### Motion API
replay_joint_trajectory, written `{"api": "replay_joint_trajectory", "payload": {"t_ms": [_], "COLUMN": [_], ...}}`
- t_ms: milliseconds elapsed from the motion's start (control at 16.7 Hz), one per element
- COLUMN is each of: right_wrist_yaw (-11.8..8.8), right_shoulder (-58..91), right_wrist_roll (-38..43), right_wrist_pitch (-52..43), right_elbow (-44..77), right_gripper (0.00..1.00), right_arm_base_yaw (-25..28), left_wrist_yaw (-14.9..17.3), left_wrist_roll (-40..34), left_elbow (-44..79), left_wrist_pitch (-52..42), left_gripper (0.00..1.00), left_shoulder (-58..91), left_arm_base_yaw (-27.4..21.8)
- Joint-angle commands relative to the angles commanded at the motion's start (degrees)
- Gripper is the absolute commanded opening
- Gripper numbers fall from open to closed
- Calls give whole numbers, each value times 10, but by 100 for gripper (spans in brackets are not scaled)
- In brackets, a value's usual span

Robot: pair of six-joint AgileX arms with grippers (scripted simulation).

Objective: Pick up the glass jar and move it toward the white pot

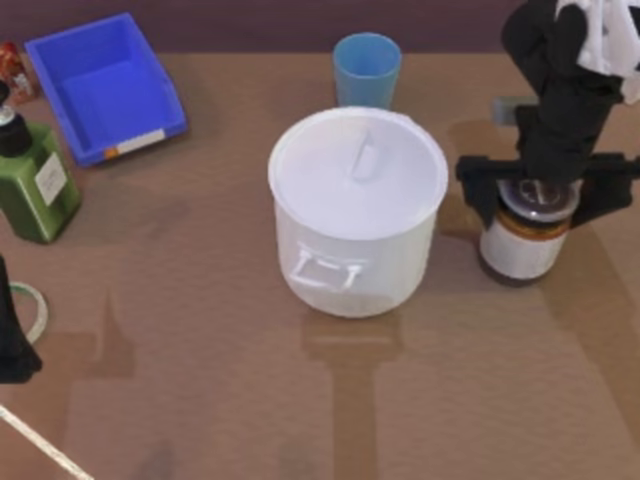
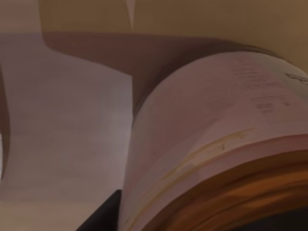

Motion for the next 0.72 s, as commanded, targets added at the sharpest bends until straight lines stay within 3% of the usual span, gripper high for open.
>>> {"api": "replay_joint_trajectory", "payload": {"t_ms": [60,720], "right_wrist_yaw": [0,0], "right_shoulder": [0,0], "right_wrist_roll": [0,0], "right_wrist_pitch": [0,0], "right_elbow": [0,0], "right_gripper": [0,83], "right_arm_base_yaw": [0,0], "left_wrist_yaw": [0,0], "left_wrist_roll": [0,0], "left_elbow": [0,0], "left_wrist_pitch": [0,0], "left_gripper": [100,100], "left_shoulder": [0,0], "left_arm_base_yaw": [0,0]}}
